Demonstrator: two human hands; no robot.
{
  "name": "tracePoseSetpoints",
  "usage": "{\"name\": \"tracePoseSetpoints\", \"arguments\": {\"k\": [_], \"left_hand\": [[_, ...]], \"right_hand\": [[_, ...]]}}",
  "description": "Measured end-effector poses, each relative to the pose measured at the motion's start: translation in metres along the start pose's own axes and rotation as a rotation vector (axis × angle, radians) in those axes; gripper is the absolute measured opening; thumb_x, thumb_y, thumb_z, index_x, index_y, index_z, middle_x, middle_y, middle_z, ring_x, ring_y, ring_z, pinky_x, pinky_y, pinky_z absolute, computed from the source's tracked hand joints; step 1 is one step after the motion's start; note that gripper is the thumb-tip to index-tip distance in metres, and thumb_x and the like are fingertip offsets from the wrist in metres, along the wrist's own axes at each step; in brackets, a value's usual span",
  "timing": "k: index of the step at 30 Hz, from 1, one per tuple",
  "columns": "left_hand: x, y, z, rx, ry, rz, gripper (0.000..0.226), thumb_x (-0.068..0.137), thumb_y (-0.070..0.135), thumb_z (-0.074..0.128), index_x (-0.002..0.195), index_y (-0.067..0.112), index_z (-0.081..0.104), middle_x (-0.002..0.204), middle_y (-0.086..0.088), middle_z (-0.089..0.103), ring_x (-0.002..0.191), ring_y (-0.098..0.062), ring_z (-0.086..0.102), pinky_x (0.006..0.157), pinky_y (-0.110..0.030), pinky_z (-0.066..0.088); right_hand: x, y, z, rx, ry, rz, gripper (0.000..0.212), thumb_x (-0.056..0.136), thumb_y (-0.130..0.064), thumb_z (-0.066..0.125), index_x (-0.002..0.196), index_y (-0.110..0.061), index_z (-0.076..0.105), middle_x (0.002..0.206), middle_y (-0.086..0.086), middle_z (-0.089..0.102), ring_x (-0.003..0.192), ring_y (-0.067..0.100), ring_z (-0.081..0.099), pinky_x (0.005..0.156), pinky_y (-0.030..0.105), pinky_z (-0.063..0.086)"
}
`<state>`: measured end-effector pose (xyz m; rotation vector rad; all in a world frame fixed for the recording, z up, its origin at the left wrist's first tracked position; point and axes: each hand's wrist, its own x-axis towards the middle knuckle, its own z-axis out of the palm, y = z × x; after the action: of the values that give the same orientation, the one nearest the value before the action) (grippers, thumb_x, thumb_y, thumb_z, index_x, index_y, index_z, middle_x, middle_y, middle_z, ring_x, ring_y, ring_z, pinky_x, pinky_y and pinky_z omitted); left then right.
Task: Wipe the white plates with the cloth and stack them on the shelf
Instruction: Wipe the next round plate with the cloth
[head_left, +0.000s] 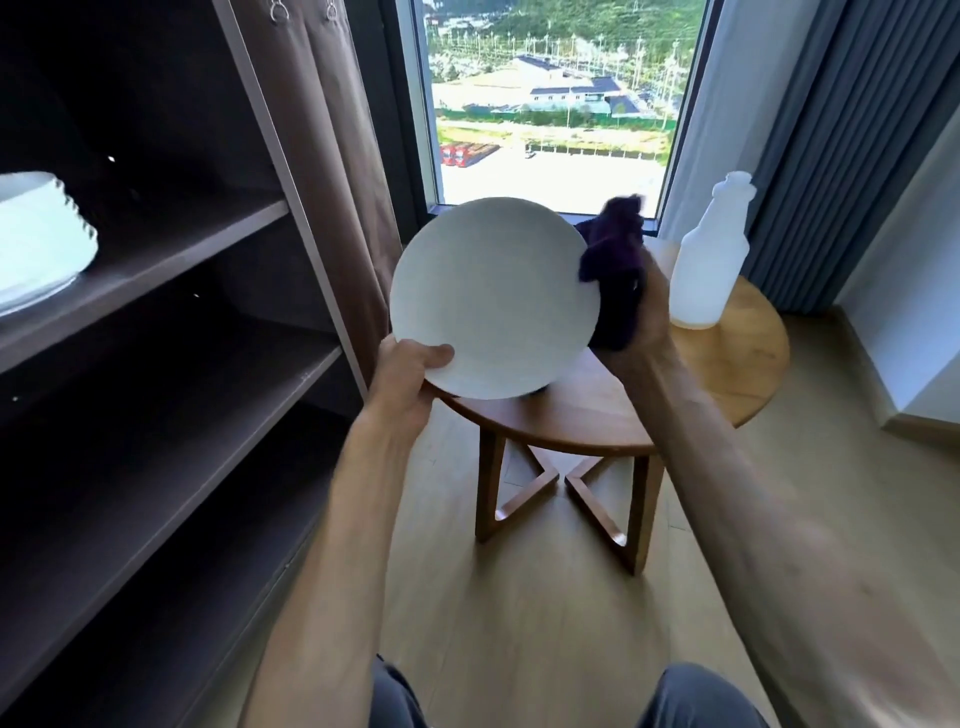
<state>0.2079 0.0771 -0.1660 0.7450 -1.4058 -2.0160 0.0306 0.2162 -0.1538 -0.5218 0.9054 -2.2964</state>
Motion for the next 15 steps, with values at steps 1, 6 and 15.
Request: {"name": "tracePoseSetpoints", "arguments": {"k": [1,6,15], "left_hand": [[-0.003,-0.005,0.004,-0.114,-0.048,-0.081,0.053,0.082,-0.017,0.048,0.123,0.012,0.064,0.112,-0.009,0.073,0.109,-0.034,0.066,0.095,-0.051,0.056],[-0.013,-0.029,0.024,-0.382,-0.147,-0.400,0.035,0.094,-0.016,0.034,0.106,-0.001,0.063,0.082,-0.014,0.073,0.067,-0.029,0.074,0.050,-0.029,0.060],[-0.009,-0.037,0.022,-0.323,-0.341,-0.572,0.042,0.063,0.017,0.056,0.100,0.005,0.072,0.092,-0.014,0.066,0.044,-0.018,0.063,0.031,-0.012,0.036]], "right_hand": [[-0.001,-0.001,0.004,0.083,-0.006,0.000,0.030,0.084,-0.037,0.067,0.101,-0.012,0.065,0.089,0.005,0.066,0.079,0.021,0.064,0.068,0.032,0.052],[0.006,0.002,0.025,0.112,-0.063,-0.006,0.057,0.108,-0.038,0.030,0.082,-0.017,0.076,0.078,-0.002,0.069,0.070,0.013,0.065,0.067,0.027,0.054],[0.040,-0.018,0.010,-0.238,-0.142,-0.014,0.067,0.069,-0.072,0.077,0.093,-0.012,0.059,0.093,0.017,0.051,0.083,0.028,0.052,0.080,0.040,0.043]]}}
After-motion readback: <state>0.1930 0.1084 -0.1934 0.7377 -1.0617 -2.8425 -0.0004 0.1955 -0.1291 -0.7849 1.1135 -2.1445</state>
